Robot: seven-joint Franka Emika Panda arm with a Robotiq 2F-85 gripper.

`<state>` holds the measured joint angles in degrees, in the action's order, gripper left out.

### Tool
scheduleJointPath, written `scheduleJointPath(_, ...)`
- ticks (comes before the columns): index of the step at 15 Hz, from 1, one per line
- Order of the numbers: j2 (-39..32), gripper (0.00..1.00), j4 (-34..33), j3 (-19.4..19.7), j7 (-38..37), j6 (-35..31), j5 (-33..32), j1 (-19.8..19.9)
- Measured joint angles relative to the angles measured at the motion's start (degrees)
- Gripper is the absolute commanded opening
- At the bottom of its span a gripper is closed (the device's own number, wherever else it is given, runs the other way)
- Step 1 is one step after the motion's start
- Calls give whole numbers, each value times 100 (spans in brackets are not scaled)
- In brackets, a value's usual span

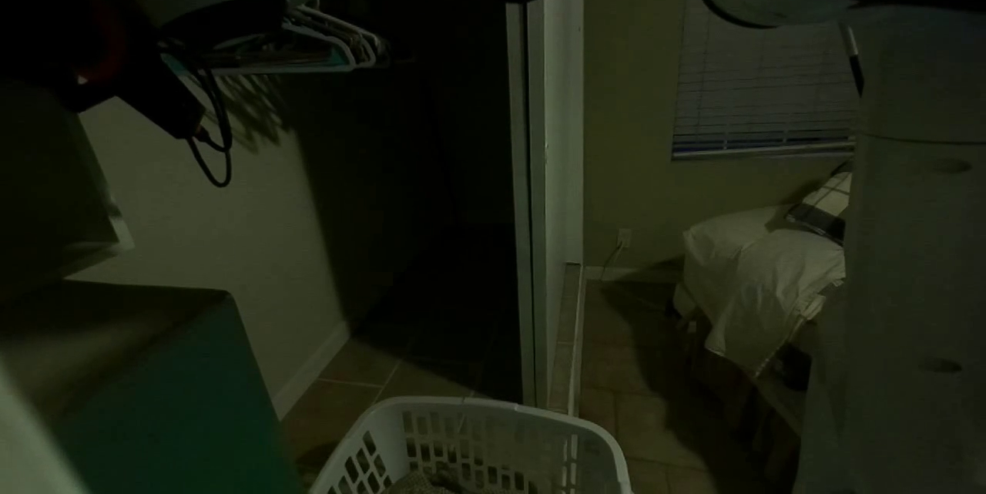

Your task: Move the black object to the lower shelf

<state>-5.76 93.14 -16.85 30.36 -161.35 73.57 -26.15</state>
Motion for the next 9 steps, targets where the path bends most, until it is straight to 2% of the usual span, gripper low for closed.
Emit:
scheduleJointPath(2,19,4,-3,18,2,0,0,27)
scheduleJointPath(5,60,7,-19,41,69,78,0,60)
scheduleJointPath(9,183,9,-28,109,271,745,2,175)
